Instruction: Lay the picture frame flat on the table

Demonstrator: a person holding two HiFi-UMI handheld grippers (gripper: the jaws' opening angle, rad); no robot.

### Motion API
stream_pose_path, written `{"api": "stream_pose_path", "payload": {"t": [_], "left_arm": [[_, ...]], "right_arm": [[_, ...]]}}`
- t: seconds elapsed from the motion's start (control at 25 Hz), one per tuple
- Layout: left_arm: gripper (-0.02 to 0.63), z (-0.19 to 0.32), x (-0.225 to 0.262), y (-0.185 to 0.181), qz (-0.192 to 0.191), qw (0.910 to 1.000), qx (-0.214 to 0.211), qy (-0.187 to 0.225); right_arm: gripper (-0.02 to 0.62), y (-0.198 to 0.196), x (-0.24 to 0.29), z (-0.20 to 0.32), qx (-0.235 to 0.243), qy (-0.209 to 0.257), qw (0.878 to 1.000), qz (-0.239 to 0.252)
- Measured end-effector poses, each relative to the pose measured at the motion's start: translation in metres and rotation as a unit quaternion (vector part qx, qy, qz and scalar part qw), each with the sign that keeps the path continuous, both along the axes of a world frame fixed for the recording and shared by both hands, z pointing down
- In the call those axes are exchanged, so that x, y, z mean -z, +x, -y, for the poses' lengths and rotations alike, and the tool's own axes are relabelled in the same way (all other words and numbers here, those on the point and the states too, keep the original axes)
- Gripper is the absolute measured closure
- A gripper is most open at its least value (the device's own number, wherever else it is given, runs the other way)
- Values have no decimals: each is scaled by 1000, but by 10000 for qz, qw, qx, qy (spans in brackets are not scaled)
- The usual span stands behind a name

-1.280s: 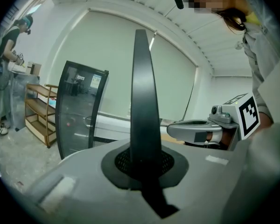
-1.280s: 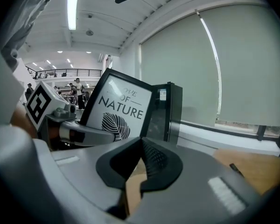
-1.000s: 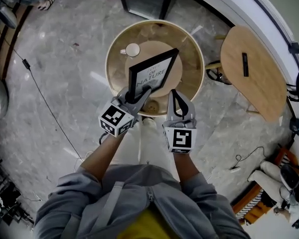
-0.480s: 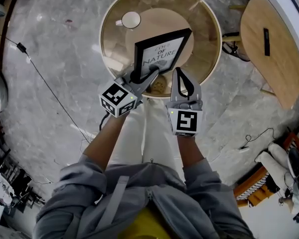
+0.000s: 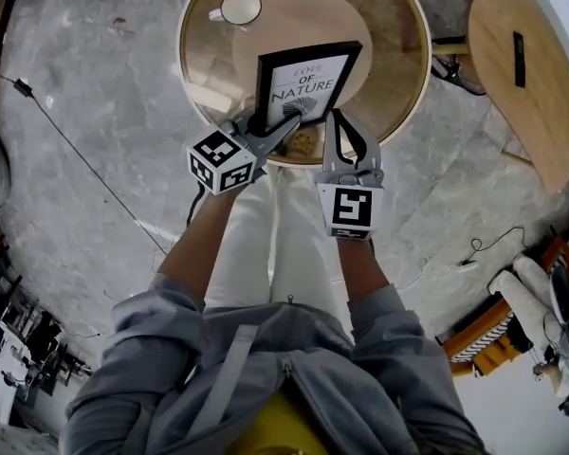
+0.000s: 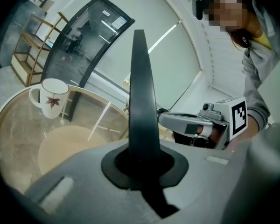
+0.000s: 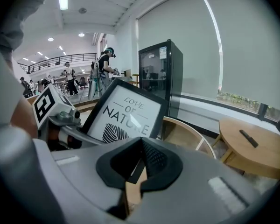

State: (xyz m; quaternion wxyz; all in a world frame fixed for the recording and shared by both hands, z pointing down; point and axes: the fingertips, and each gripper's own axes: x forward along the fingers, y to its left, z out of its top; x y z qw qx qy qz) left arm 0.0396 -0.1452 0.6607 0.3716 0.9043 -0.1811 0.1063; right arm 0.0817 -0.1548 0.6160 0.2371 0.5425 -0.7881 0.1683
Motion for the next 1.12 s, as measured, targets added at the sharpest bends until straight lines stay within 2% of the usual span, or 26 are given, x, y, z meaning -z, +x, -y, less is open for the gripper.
{"api": "stream_pose_path", "payload": {"t": [0.4, 0.68, 0.76, 0.92, 1.12], "left_arm": [[595, -18, -50, -1, 62, 9972, -85, -735], [586, -31, -77, 2, -36, 9899, -186, -1407], [584, -35, -85, 0, 37, 9877, -217, -1549], [580, -41, -92, 0, 49, 9829, -305, -1813], [578, -43, -92, 1, -105, 9760, -266, -2157]], "right_arm": [[600, 0, -51, -25, 117, -684, 9975, -130], [598, -4, -85, -45, 353, -1186, 9920, -265], [574, -10, -92, -56, 478, -1322, 9897, -264], [509, -26, -109, -85, 953, -1679, 9805, -359], [434, -45, -128, -112, 1845, -1935, 9605, -777]]}}
